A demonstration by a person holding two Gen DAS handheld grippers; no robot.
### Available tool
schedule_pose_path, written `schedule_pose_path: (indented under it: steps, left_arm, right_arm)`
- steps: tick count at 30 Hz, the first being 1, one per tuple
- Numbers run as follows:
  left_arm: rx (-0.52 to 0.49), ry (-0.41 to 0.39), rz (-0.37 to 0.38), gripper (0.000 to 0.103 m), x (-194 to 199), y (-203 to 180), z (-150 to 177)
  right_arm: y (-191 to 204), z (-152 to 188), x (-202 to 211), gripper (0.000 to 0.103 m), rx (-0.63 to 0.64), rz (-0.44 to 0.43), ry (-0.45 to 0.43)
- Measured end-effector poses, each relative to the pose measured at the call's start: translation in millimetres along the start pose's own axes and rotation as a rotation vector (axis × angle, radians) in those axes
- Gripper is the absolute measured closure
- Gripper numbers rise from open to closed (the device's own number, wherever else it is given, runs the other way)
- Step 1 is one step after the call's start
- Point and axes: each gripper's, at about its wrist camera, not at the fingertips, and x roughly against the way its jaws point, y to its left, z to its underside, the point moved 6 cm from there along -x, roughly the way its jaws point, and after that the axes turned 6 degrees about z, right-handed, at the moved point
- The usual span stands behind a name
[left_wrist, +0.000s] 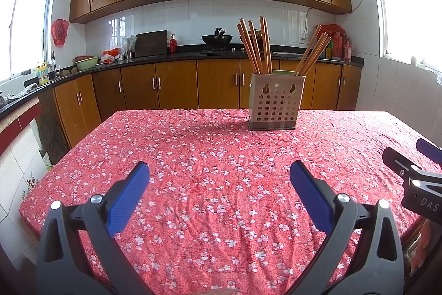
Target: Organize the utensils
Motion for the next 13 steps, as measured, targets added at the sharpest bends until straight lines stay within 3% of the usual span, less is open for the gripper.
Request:
schedule_pose_path:
  steps: [13]
  left_arm:
    - [0.010, 0.005, 0.001, 0.004, -1.0, 5.5, 0.3]
  right_arm:
    - [1.6, 0.2, -0.4, 0.002, -0.002, 0.002, 0.000]
